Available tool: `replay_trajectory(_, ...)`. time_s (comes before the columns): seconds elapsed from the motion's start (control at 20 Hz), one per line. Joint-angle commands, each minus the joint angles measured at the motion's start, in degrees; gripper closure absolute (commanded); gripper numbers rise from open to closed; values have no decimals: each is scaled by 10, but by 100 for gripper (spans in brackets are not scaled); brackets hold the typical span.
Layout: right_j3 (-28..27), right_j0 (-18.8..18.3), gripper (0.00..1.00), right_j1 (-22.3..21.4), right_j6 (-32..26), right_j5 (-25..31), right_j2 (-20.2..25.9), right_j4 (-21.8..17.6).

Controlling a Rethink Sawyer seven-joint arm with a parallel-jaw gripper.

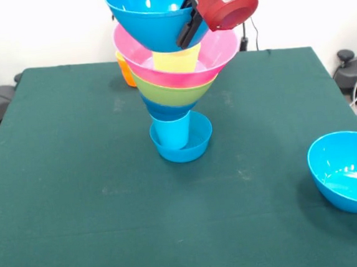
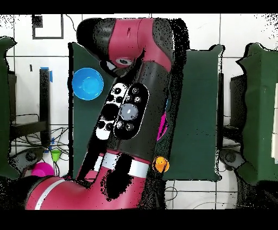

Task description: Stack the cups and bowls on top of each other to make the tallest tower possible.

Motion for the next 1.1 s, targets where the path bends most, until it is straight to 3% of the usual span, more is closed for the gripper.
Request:
replay_trajectory(0.05,48,-7,100,3,-80,-15,50,-39)
replay_trajectory(0.75,93,1,100,-11,-67,-59,56,-37)
replay_trajectory(1.1,86,0,100,-8,-68,-51,52,-39)
